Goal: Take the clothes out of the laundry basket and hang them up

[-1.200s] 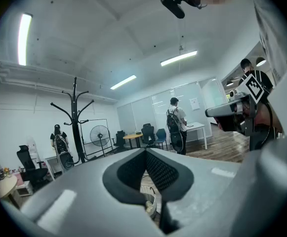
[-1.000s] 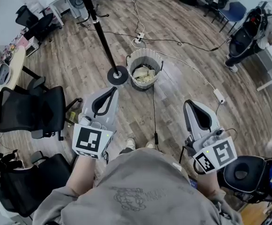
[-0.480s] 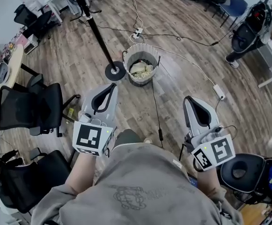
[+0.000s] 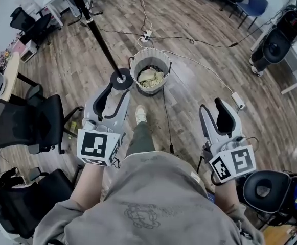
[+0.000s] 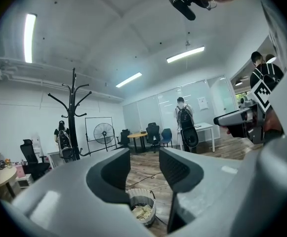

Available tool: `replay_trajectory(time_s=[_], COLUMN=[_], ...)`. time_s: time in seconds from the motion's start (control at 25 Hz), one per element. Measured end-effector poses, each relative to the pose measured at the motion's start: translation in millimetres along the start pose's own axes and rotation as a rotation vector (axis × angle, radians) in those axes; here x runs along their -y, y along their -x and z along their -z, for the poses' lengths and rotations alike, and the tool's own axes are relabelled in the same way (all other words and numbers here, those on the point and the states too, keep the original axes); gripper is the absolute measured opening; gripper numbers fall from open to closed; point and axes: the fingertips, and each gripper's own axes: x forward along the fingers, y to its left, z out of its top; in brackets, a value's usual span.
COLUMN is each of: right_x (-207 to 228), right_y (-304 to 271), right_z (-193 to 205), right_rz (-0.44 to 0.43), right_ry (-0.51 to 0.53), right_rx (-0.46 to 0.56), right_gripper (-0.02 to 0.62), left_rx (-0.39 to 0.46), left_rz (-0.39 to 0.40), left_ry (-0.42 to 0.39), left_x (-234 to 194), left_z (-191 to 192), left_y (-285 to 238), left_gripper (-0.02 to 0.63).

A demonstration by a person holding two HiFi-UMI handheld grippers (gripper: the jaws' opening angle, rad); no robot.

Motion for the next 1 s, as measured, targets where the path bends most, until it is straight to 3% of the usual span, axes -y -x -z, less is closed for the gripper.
replay_trajectory(time_s=[0.36, 0.64, 1.0], right_x=[23.1, 37.2, 74.5], right_y=[-71.0, -170.8, -314.6], right_z=[33.9, 55.4, 89.2], right_rz=[0.006, -0.005, 0.03], right_ry=[-0.009, -0.017, -0.08], right_rx=[-0.098, -0.201, -0.368], right_gripper=[0.206, 0.207, 0.202], left_rx=[-0.046, -0.169, -0.335], left_rz=[0.024, 0.094, 0.184], left_ry=[0.005, -0.035, 0.025], left_x=[-34.4, -78.2, -156.9], left_z=[29.0, 63.0, 118.0], left_y=[-66.0, -134.1, -262.5], left_gripper=[0.183, 0.186, 0.203])
